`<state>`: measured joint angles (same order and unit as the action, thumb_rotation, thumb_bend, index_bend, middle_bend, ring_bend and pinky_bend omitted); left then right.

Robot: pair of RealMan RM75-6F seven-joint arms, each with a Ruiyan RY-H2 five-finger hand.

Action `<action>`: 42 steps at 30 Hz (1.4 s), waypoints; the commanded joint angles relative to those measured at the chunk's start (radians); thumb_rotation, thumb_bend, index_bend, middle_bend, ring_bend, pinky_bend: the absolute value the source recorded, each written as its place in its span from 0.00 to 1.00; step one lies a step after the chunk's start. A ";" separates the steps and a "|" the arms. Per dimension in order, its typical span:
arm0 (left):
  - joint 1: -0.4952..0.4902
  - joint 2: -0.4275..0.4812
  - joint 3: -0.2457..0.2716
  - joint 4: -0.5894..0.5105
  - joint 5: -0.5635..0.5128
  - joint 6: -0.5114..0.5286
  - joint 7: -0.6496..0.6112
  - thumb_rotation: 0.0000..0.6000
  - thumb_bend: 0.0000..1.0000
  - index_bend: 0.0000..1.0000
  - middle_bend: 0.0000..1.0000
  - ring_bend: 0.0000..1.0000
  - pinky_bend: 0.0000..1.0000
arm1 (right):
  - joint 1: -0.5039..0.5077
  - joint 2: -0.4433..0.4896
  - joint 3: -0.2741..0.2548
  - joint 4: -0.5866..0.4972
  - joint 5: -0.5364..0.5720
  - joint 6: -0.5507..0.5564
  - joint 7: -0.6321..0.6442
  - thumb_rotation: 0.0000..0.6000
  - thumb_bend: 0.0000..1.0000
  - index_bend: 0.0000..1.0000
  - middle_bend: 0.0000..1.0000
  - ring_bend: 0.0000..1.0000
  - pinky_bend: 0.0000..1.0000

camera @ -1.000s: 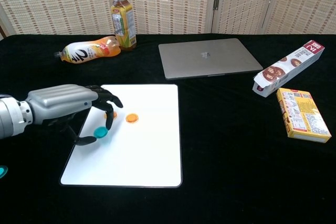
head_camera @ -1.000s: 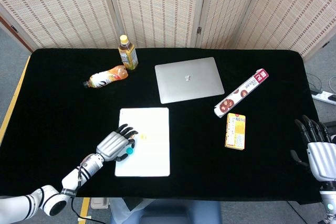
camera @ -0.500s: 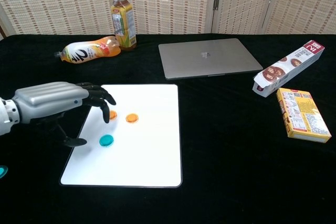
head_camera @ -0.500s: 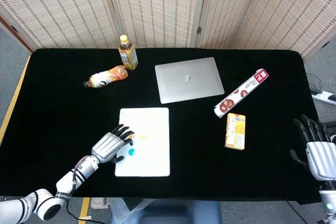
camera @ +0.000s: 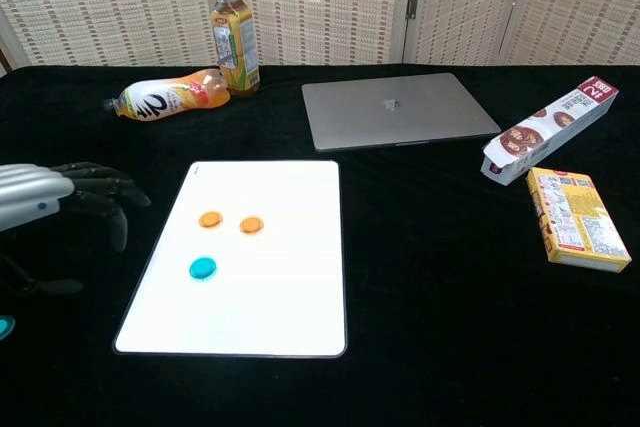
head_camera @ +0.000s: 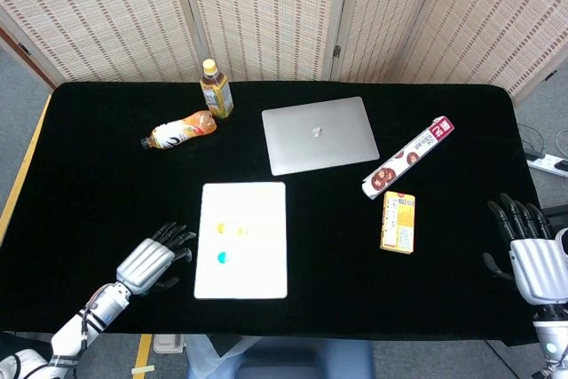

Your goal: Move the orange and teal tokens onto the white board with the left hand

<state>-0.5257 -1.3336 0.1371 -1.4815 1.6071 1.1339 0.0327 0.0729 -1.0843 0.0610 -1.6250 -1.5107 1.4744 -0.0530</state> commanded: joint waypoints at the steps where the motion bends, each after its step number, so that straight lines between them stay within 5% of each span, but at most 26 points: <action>1: 0.042 0.015 0.024 0.015 0.016 0.042 -0.017 1.00 0.34 0.43 0.17 0.07 0.00 | 0.001 0.000 -0.001 -0.003 -0.003 0.000 -0.003 1.00 0.38 0.00 0.00 0.02 0.00; 12: 0.145 0.002 0.068 0.084 0.015 0.093 -0.034 1.00 0.34 0.44 0.17 0.07 0.00 | 0.009 -0.001 -0.002 -0.009 -0.012 -0.003 -0.011 1.00 0.38 0.00 0.00 0.02 0.00; 42: 0.186 -0.055 0.036 0.199 -0.021 0.012 -0.094 1.00 0.34 0.47 0.17 0.07 0.00 | 0.013 -0.002 -0.005 -0.013 -0.014 -0.003 -0.015 1.00 0.38 0.00 0.00 0.02 0.00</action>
<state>-0.3398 -1.3878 0.1732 -1.2826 1.5858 1.1465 -0.0612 0.0857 -1.0861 0.0563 -1.6384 -1.5247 1.4718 -0.0679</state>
